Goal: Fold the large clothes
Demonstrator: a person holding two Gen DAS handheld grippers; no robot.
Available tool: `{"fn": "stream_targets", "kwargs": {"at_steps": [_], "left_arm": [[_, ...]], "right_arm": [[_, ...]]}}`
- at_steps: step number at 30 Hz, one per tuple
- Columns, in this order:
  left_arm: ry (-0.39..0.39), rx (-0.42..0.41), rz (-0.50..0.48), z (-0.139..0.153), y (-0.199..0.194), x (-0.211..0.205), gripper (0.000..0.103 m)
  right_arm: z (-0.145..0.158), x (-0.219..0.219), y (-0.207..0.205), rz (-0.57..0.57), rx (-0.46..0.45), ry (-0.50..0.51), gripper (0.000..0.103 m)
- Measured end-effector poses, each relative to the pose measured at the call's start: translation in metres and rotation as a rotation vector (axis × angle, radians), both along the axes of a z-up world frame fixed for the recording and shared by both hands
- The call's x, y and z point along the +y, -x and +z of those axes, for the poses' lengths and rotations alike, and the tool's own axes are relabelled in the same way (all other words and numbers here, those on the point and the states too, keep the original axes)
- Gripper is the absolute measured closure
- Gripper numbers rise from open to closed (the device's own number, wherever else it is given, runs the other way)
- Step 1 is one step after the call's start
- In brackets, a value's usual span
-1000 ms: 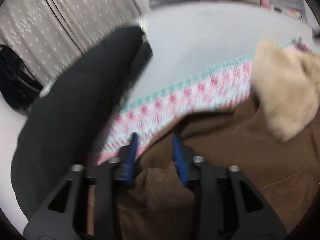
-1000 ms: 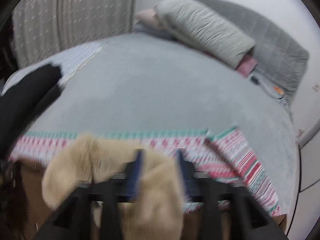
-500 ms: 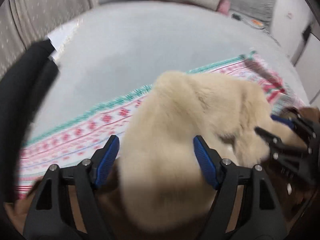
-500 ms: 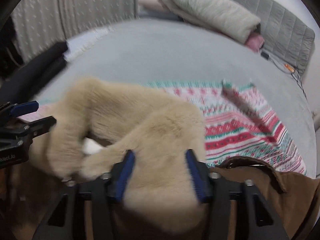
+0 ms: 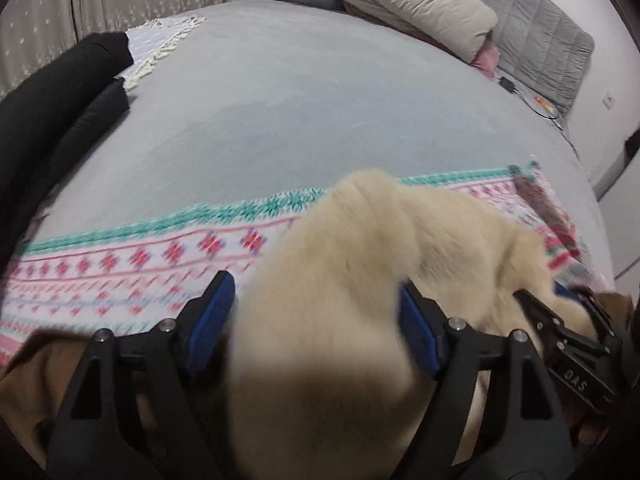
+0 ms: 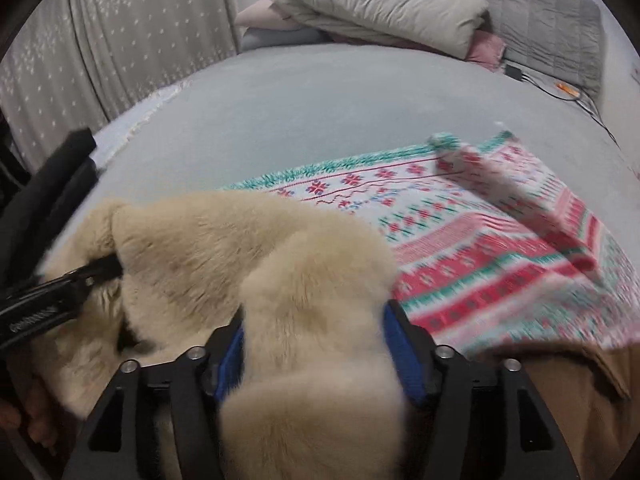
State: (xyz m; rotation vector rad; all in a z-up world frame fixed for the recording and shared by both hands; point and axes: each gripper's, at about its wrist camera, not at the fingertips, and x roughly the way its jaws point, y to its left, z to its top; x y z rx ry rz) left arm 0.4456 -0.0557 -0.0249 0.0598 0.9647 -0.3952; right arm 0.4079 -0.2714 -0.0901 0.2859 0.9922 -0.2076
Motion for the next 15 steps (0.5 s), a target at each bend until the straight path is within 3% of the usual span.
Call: {"fn": "stream_targets", "kwargs": {"at_steps": [3,7,9,12,13,14,15], "left_arm": [[-0.144,-0.116,-0.034,0.032,0.043,0.025,0.018],[-0.358,-0.214,-0.002,0.047,0.096,0.073,0.01],[-0.431,-0.184,0.032,0.041,0.108,0.092,0.01],[-0.492,-0.045,0.101,0.01,0.113,0.121,0.011],[-0.491,0.016,0.124,-0.002,0.11,0.133,0.015],[-0.46,0.055,0.135,-0.009,0.108,0.145,0.035],[-0.392,0.092,0.135,-0.01,0.107,0.158,0.065]], "right_arm": [[0.032,0.017,0.039,0.053,-0.031,0.087,0.032],[0.069,0.038,0.085,0.134,-0.061,0.151,0.03],[0.08,0.04,0.108,0.155,-0.064,0.142,0.027],[0.089,0.047,0.137,0.177,-0.048,0.132,0.027],[0.091,0.047,0.145,0.183,-0.044,0.128,0.027],[0.092,0.049,0.152,0.185,-0.042,0.123,0.027],[0.095,0.05,0.163,0.183,-0.04,0.114,0.027]]}}
